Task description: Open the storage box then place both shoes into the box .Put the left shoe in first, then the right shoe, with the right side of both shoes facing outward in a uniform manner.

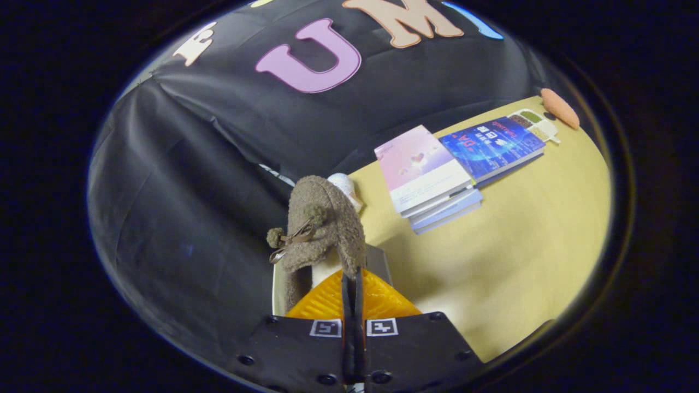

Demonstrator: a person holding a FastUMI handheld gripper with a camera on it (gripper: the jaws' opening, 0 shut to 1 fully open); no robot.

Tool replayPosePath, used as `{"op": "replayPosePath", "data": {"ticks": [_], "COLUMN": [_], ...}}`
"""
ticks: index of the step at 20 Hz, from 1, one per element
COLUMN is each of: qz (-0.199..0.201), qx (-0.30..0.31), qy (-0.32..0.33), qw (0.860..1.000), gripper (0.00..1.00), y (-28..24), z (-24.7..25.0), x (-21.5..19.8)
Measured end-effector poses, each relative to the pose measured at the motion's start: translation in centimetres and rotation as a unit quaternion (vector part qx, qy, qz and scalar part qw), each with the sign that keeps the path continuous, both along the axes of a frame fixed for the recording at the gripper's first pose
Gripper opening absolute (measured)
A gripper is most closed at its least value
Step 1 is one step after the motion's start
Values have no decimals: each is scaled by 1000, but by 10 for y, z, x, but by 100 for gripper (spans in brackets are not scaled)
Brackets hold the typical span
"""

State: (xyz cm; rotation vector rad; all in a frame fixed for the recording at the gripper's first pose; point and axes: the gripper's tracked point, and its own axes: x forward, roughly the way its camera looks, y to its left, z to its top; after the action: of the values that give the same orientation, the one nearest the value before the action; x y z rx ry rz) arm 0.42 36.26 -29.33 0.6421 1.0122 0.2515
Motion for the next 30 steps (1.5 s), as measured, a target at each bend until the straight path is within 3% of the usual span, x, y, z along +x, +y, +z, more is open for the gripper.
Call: {"op": "replayPosePath", "data": {"ticks": [11,30], "qz": [38,40], "qx": [-31,-153], "qy": [33,77], "qw": [998,984], "gripper": [3,3], "y": [66,70], "z": [-29,-77], "x": [-30,-65]}}
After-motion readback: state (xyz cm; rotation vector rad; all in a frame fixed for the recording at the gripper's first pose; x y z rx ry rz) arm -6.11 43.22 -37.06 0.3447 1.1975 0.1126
